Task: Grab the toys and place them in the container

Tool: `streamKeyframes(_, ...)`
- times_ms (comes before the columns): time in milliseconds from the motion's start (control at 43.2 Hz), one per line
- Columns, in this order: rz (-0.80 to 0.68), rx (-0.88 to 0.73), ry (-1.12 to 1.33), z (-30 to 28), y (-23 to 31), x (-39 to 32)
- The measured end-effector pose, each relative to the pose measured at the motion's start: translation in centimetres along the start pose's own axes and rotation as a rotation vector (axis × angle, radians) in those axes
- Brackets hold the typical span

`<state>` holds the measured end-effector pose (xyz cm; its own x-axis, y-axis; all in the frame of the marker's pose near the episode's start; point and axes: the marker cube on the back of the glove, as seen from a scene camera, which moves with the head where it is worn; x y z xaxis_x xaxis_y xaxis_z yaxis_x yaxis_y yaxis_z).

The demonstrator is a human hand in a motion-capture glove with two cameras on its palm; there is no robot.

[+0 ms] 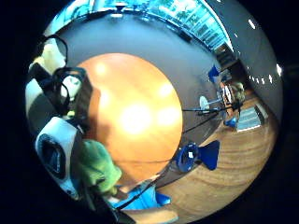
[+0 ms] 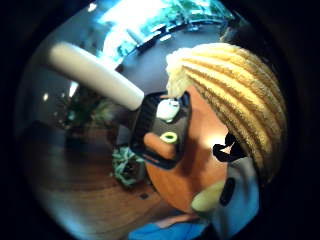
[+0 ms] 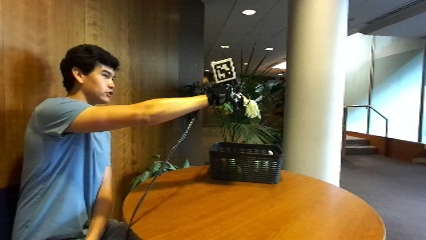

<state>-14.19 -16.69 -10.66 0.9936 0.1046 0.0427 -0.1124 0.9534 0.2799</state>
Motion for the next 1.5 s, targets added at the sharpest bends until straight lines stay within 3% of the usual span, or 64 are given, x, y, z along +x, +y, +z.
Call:
streamKeyframes(185,-0.103,-0.014,-0.029,1.9,-1.7,-9.2)
streamKeyframes(532,-0.118,-0.016,-0.308,5.7,-2.2,-13.0)
streamKeyframes(647,0.081,-0.060,-0.249,7.6,-3.2,-13.1)
streamKeyframes(786,-0.098,-0.179,-0.172,9.7,-1.9,-12.4)
streamKeyframes(994,-0.063,-0.222,-0.098,10.3,-1.8,-11.0)
streamKeyframes(1087,-0.096,-0.192,-0.086,9.2,-1.7,-10.7)
streamKeyframes(1225,-0.015,-0.112,-0.054,7.4,-2.0,-9.4)
streamKeyframes(1364,-0.097,-0.113,-0.075,6.1,-1.3,-7.0)
streamKeyframes(1503,0.045,-0.123,-0.005,5.8,-2.2,-8.6)
